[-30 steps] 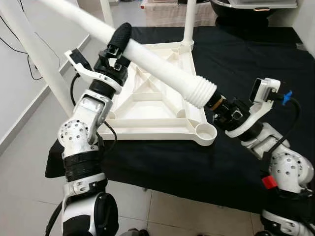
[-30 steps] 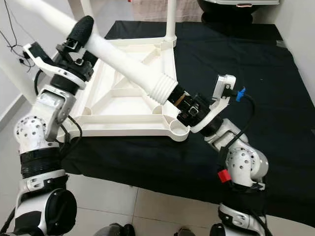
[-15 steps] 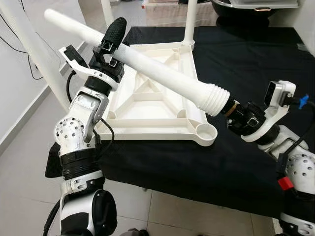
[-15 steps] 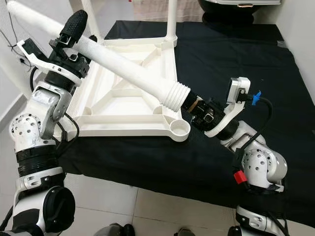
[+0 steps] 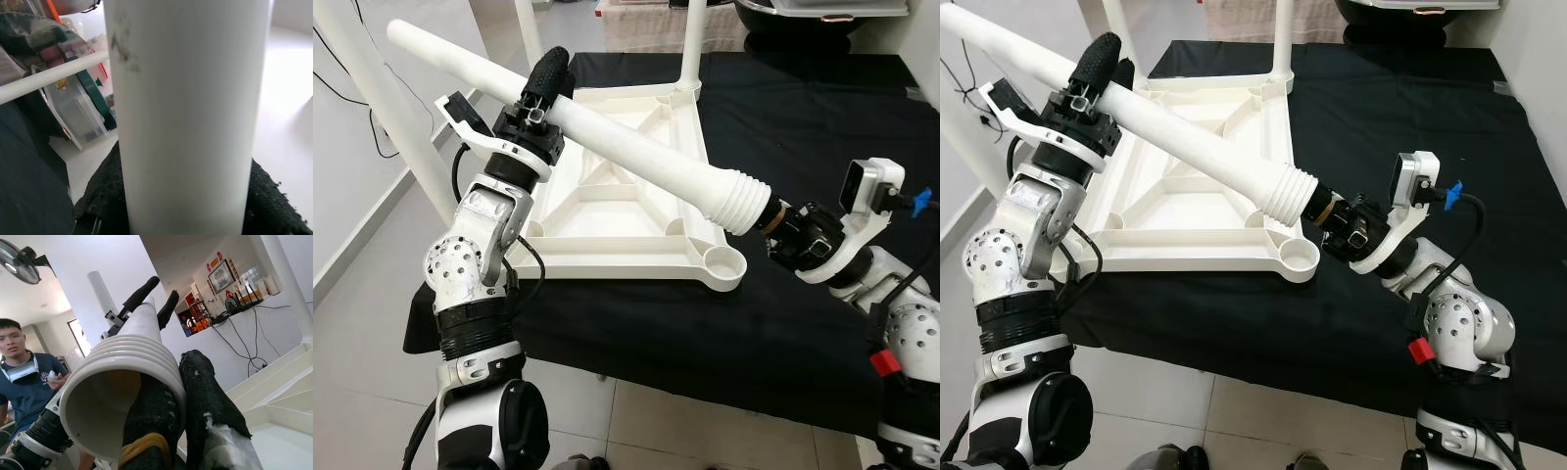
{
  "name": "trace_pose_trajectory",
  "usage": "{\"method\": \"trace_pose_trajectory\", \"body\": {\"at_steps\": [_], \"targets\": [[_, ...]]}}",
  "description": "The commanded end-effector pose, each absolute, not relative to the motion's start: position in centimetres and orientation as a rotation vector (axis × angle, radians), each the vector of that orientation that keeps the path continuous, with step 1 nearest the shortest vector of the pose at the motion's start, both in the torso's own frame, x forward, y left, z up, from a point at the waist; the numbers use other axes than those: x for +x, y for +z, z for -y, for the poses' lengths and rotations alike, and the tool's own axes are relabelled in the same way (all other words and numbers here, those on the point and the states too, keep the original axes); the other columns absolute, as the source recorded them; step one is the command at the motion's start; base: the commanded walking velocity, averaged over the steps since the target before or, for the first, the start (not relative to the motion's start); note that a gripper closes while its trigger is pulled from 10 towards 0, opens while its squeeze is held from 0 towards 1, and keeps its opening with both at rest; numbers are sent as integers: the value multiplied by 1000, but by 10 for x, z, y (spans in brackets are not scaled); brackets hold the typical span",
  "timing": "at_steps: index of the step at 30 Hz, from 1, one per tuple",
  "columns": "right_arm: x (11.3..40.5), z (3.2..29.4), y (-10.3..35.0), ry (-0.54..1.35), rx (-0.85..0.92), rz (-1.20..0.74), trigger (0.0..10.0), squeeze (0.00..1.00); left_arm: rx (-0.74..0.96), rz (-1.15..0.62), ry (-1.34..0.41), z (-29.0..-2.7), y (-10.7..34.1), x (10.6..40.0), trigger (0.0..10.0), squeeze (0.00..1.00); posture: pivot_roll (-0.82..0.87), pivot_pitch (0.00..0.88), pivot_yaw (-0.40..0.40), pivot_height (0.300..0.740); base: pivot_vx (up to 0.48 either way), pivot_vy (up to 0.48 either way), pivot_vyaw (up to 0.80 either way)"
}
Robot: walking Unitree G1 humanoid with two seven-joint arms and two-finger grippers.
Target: Building children table
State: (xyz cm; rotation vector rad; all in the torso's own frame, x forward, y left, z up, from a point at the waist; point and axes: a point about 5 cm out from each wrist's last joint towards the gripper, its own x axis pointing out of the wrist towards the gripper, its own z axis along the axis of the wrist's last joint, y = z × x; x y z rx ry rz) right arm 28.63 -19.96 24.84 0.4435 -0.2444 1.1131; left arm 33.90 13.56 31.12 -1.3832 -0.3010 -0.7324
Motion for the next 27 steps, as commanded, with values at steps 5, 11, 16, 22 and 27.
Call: {"method": "trace_pose_trajectory", "body": {"at_steps": [5,11,16,22,27], "targets": [[287,191,248,1155,416,242,4745,0,-1388,309,-725,-138,312,336,0,0,-52,137,79,740,0,0,0],[289,197,236,1099,466,196,10000,1000,-1376,367,-684,-154,321,338,0,0,-53,138,78,740,0,0,0],[288,218,222,1031,429,139,10000,1000,-1336,420,-674,-170,335,339,0,0,-50,139,76,740,0,0,0],[285,270,203,815,221,-4,10000,1000,-1172,451,-700,-184,357,340,0,0,-55,142,80,740,0,0,0],[299,321,206,411,-39,-79,10000,1000,-967,419,-731,-169,363,344,0,0,-66,141,90,740,0,0,0]]}}
